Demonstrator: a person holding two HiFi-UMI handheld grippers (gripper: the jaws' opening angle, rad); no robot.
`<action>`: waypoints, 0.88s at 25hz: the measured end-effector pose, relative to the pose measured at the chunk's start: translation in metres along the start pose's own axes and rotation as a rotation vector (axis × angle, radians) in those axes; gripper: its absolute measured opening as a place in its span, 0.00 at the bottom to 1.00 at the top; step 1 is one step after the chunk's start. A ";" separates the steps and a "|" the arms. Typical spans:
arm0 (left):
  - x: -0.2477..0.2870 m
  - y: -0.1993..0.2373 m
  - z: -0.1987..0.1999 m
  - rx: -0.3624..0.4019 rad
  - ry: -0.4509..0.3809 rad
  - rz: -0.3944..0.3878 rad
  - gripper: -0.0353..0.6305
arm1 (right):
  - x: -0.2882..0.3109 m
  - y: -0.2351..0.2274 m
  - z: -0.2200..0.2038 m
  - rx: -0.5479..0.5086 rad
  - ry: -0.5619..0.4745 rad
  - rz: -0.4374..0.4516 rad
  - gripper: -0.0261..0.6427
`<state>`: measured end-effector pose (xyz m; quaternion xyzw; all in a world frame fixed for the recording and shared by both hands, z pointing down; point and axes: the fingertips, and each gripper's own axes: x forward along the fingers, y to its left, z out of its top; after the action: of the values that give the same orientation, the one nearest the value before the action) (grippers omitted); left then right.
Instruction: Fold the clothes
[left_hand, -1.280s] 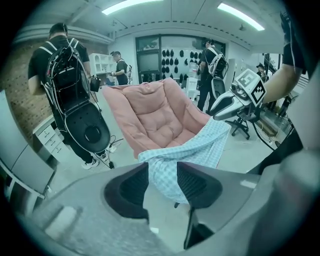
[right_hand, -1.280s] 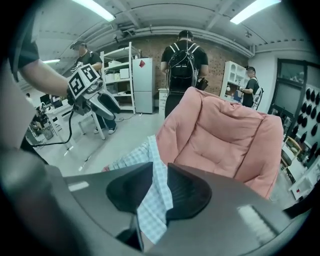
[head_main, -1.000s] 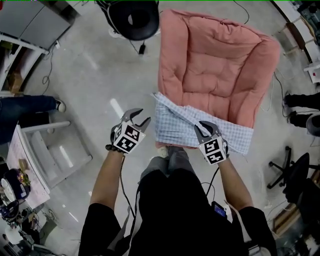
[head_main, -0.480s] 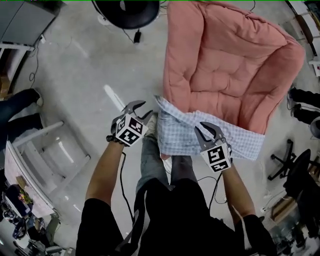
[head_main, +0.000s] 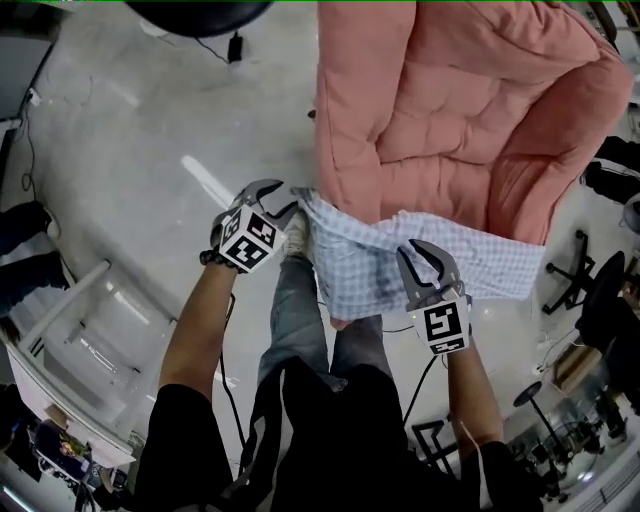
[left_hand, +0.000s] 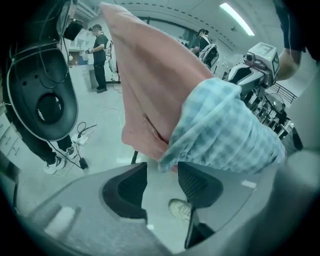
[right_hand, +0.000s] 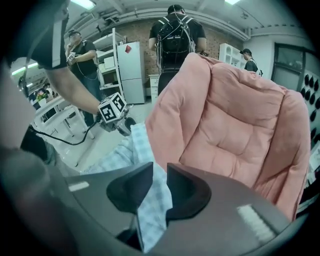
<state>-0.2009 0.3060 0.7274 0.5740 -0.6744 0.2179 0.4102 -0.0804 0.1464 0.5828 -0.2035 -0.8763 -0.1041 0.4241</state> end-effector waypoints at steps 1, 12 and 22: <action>0.007 0.001 0.000 0.010 0.001 -0.016 0.35 | 0.001 -0.002 -0.003 0.004 0.010 -0.013 0.18; 0.020 -0.011 0.004 0.136 0.018 -0.145 0.13 | -0.002 -0.004 -0.031 0.019 0.099 -0.099 0.20; -0.046 -0.013 -0.016 0.179 0.063 -0.048 0.12 | 0.013 0.014 -0.049 -0.187 0.179 -0.012 0.32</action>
<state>-0.1835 0.3427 0.6978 0.6174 -0.6248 0.2854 0.3834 -0.0469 0.1445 0.6234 -0.2267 -0.8225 -0.2055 0.4794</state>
